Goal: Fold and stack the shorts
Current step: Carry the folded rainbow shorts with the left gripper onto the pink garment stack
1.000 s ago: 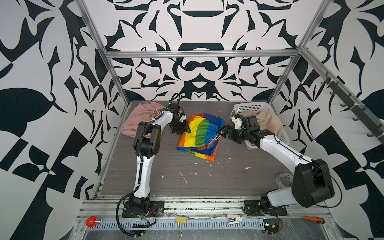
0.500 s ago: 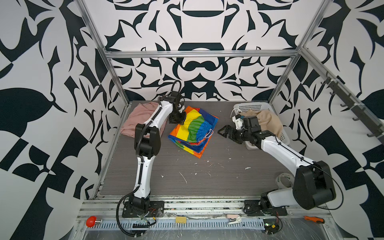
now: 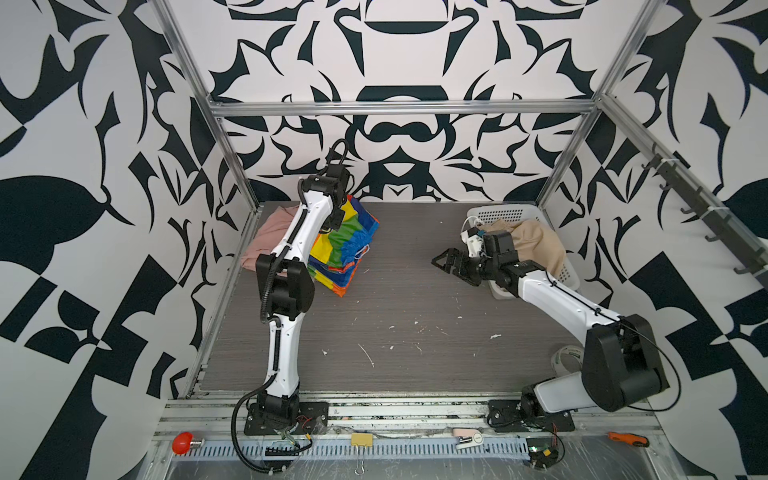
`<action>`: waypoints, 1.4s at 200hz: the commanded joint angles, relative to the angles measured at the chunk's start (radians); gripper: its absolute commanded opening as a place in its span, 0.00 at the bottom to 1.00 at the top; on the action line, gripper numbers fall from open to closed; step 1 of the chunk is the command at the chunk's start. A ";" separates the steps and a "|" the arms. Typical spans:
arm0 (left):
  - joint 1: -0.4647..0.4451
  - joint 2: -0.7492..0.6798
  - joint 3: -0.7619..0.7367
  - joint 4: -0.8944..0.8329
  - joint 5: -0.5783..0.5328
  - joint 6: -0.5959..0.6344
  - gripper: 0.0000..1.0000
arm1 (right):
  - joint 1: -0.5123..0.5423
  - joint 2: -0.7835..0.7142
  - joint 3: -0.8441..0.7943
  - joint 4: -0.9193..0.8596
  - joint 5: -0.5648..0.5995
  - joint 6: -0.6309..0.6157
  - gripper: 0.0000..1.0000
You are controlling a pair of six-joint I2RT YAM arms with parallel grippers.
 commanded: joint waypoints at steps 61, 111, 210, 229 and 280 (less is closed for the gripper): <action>0.040 -0.094 0.071 0.034 -0.046 0.045 0.00 | 0.020 0.064 0.039 0.121 -0.040 0.024 1.00; 0.091 -0.137 0.050 0.055 0.127 0.018 0.00 | 0.021 0.072 0.044 0.125 -0.048 0.022 0.99; 0.320 -0.024 -0.008 0.123 0.372 0.096 0.00 | 0.051 0.103 0.082 0.111 -0.063 0.046 0.99; 0.356 0.036 0.002 0.141 0.392 0.108 0.00 | 0.074 0.113 0.095 0.092 -0.062 0.041 0.99; 0.407 0.151 0.015 0.231 0.365 0.136 0.00 | 0.158 0.151 0.107 0.063 -0.027 0.041 0.99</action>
